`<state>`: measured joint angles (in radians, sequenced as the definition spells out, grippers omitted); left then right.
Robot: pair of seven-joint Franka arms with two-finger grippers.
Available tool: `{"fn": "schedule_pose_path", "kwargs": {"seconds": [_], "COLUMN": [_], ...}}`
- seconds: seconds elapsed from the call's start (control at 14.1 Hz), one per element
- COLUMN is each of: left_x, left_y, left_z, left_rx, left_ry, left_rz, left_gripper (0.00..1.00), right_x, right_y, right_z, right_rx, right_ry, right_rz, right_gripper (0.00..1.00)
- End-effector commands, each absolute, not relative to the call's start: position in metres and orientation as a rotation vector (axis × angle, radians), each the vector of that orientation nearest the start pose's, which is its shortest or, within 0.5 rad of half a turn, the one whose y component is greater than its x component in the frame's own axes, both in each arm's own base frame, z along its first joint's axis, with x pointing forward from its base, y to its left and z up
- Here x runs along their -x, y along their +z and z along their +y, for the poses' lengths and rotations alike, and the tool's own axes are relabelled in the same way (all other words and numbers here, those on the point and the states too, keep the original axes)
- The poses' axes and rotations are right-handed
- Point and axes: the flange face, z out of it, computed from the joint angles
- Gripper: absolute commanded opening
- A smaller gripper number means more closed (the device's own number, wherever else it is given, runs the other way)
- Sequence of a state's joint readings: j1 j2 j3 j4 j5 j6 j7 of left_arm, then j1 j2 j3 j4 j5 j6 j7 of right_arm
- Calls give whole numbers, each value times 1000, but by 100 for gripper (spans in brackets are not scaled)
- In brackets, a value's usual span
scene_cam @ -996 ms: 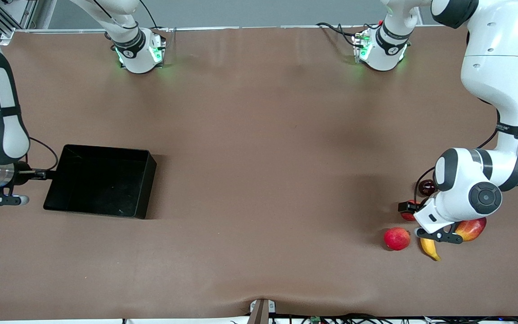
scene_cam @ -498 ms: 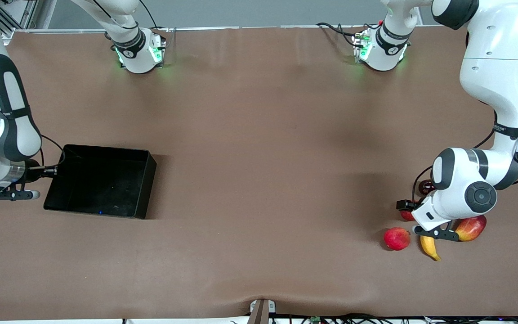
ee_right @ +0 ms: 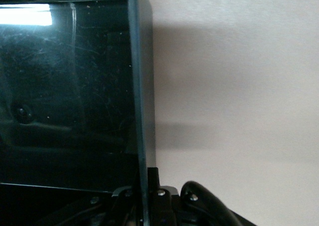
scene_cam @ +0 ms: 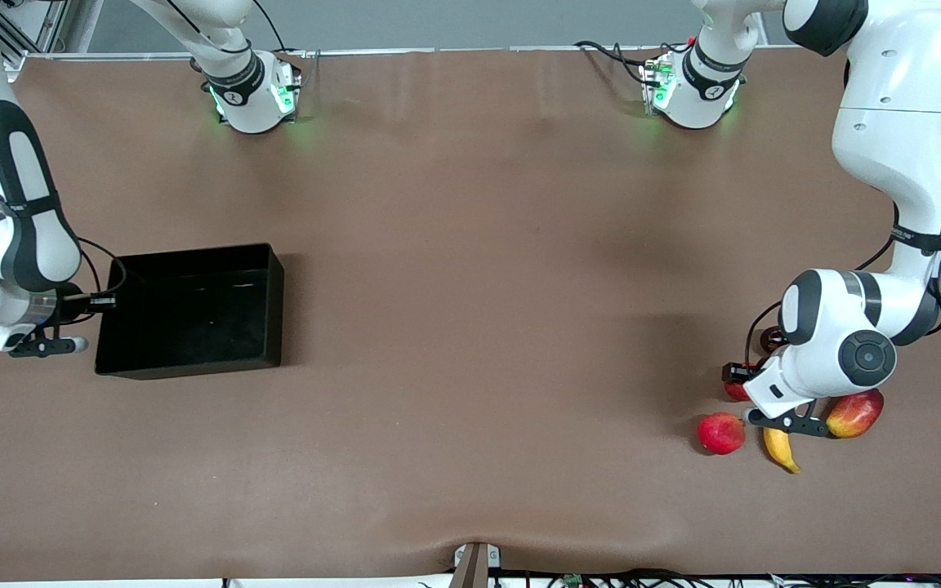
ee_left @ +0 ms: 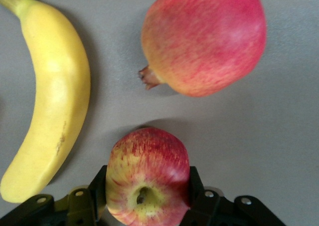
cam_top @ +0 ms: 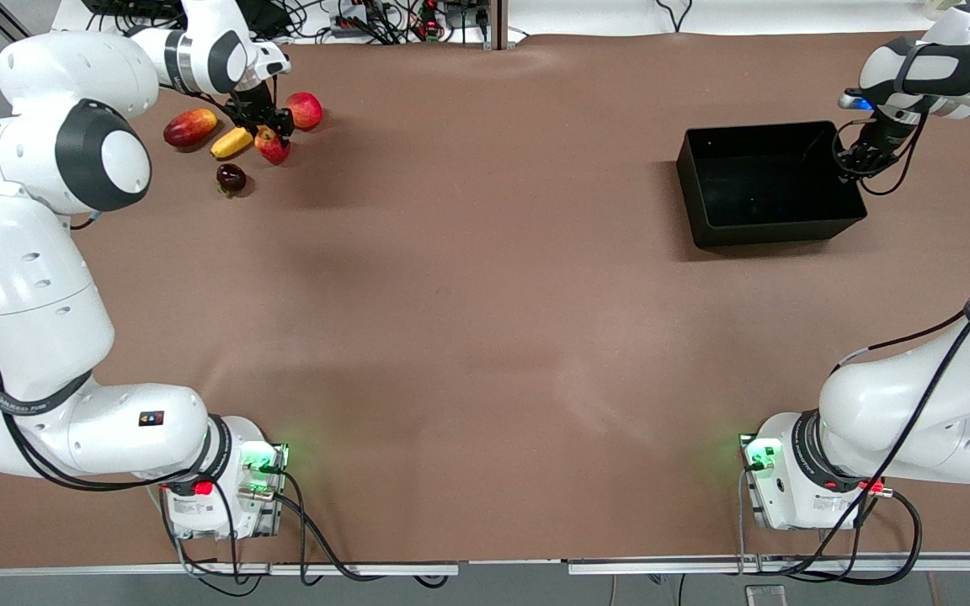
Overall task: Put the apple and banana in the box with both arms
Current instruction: 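Lift the apple with the left gripper while the right gripper drags the box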
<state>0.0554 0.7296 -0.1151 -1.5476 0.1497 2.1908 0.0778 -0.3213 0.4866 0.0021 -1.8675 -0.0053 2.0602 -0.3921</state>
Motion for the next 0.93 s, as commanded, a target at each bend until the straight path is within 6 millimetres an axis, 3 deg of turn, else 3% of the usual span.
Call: {"fn": "schedule_pose_path", "kwargs": {"seconds": [0.0, 0.21, 0.43, 0.71, 0.85], "left_x": [-700, -701, -700, -700, -698], "left_y": [241, 271, 309, 353, 371], "left_z": [-21, -25, -28, -35, -42], "left_rx": [3082, 3075, 3077, 3076, 3073], "left_ry": [68, 37, 16, 20, 14], "left_rz": [321, 329, 311, 313, 323], "left_gripper": [0, 0, 0, 0, 0], "right_x": [-584, -614, -630, -629, -626], "right_y": [272, 334, 374, 380, 383], "right_z": [-169, -111, -38, 70, 127], "right_rx": [2991, 2973, 2873, 2832, 2839], "right_ry": [486, 615, 612, 609, 594], "right_rz": [-165, -103, -149, -321, -234], "right_gripper": [0, 0, 0, 0, 0]}}
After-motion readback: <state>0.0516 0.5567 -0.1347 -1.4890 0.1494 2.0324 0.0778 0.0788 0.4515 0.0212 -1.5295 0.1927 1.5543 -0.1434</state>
